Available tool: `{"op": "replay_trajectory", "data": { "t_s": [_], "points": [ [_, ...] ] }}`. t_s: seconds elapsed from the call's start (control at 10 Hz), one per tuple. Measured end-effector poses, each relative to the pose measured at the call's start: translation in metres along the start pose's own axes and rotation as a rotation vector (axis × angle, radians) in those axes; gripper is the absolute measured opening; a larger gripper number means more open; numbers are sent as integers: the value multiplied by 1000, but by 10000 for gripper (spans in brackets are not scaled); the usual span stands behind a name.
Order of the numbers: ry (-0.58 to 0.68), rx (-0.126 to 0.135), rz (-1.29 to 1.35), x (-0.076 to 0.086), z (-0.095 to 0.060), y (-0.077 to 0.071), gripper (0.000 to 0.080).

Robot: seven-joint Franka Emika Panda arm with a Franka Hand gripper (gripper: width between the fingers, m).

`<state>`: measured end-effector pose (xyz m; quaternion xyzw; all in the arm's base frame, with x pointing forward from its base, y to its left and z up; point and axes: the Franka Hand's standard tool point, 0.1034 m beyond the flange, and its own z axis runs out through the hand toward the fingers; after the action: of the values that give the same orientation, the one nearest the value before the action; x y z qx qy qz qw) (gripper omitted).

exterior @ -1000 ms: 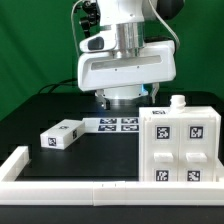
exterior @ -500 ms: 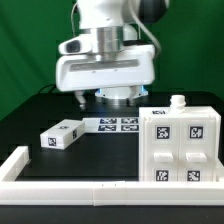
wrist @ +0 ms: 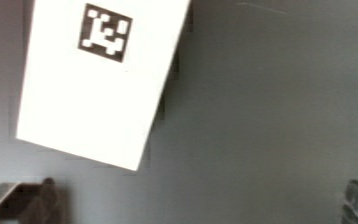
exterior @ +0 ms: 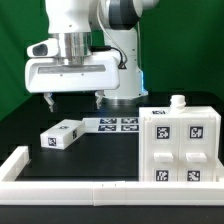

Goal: Assemble cabinet

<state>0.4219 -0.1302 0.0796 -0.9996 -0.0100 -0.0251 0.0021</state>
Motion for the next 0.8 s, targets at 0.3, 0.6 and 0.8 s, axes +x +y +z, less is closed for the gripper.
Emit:
{"op": "replay_trajectory", "data": {
  "t_s": [0.3,0.6,0.8],
  "points": [
    [-6,-12,108,-5,0,19,797],
    [-21,-21,186,-13,13,17,797],
    [-28,-16,197,-16,18,16,797]
  ]
}}
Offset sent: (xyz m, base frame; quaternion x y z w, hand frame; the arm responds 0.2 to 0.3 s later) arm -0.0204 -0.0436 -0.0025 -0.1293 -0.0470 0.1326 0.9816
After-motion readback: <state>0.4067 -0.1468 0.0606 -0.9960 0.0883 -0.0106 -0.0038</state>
